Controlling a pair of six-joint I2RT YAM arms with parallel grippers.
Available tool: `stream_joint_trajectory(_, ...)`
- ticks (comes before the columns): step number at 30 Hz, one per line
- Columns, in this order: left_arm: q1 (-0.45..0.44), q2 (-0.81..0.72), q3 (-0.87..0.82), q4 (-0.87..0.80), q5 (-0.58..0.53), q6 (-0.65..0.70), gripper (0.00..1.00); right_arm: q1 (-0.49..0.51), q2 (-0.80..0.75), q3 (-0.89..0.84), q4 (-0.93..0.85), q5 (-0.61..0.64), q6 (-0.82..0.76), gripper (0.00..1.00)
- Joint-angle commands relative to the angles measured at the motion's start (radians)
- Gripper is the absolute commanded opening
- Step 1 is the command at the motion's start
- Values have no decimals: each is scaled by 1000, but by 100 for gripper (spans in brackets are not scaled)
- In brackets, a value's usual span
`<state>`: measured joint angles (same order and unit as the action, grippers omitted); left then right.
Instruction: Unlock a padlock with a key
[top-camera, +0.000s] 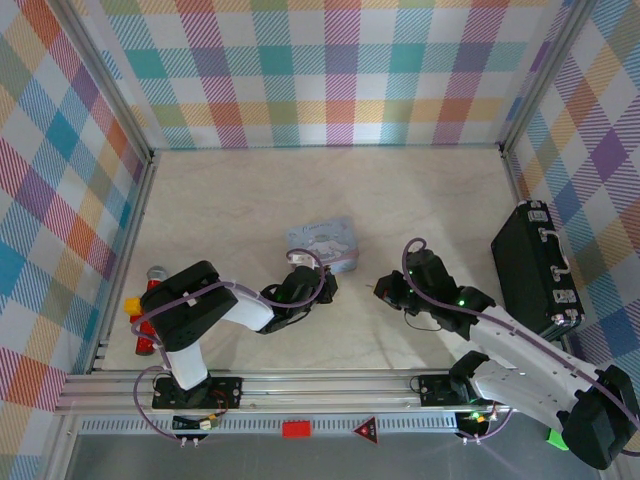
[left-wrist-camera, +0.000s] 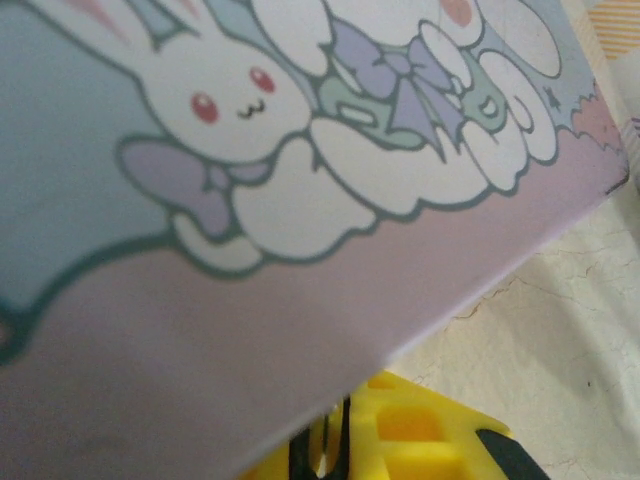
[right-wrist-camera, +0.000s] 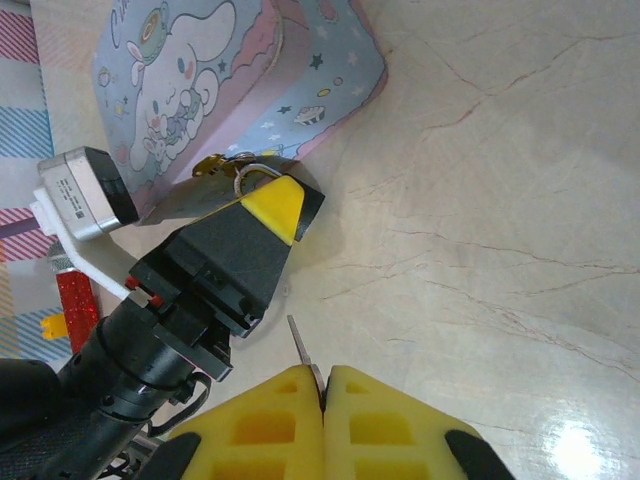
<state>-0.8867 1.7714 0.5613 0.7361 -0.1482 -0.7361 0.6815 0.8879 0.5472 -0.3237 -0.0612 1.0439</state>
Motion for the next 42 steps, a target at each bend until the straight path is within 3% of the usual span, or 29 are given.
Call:
stream_joint_trajectory(1, 9, -23, 12, -78, 11, 1, 7, 6, -3, -22, 48, 9, 41, 0)
stream_joint_trajectory(15, 41, -45, -10, 2, 95, -118, 1, 6, 13, -72, 120, -5, 125, 0)
stream_joint_trajectory(21, 96, -63, -31, 65, 173, -253, 0, 6, 31, -138, 281, -54, 242, 0)
stream_joint_trajectory(30, 129, -55, -18, 132, 221, -421, 0, 9, 15, -200, 446, 14, 349, 0)
stream_joint_trajectory(42, 160, -31, 9, 241, 287, -514, 0, 20, 137, -232, 719, 16, 359, 0)
